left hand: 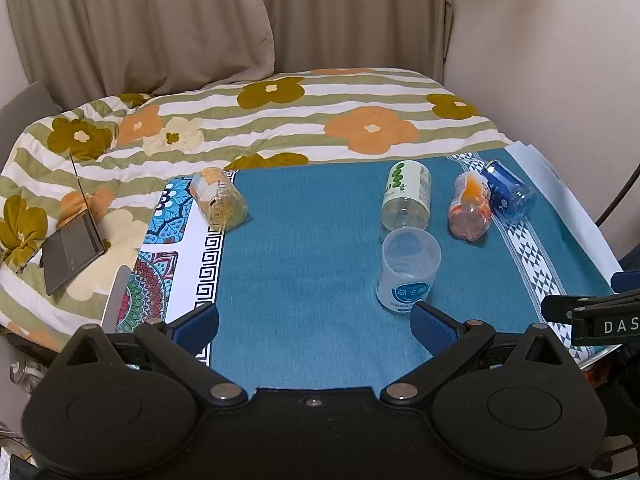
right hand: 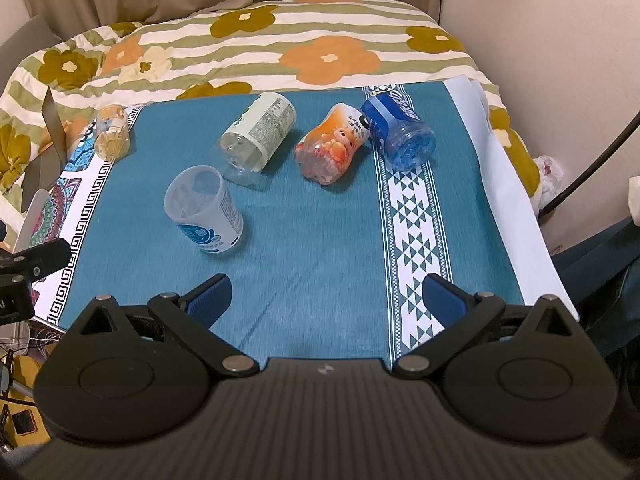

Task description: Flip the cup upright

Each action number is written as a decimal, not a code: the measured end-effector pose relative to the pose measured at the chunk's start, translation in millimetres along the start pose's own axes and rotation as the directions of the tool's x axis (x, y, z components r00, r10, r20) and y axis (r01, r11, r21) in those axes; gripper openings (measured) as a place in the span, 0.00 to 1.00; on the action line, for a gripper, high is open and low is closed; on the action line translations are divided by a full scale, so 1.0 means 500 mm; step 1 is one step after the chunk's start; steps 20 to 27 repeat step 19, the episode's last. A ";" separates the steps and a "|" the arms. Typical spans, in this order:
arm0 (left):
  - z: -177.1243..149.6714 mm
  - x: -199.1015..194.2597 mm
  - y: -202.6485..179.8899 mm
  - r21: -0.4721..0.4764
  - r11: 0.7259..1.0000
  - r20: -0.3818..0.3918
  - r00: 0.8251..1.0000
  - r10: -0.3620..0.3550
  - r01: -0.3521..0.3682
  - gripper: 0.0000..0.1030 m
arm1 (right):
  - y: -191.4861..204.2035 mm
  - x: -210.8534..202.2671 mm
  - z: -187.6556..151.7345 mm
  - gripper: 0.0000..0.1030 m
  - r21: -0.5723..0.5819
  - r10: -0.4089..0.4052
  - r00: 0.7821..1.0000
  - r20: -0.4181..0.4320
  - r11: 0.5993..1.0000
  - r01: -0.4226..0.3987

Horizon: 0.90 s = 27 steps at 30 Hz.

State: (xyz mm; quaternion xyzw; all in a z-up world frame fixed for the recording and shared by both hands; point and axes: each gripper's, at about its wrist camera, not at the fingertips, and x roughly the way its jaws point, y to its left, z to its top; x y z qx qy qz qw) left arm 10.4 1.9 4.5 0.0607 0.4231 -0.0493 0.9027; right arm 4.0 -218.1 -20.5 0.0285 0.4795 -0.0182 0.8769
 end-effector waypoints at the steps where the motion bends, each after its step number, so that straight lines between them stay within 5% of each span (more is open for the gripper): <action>1: 0.000 0.000 0.001 -0.002 1.000 0.001 1.000 0.000 0.000 1.00 | 0.001 0.000 0.001 1.00 0.000 0.000 1.000 0.000 1.000 0.000; 27: 0.004 -0.004 0.017 -0.019 1.000 0.017 1.000 0.015 -0.015 1.00 | 0.009 -0.001 -0.001 1.00 -0.019 0.005 1.000 -0.011 1.000 -0.006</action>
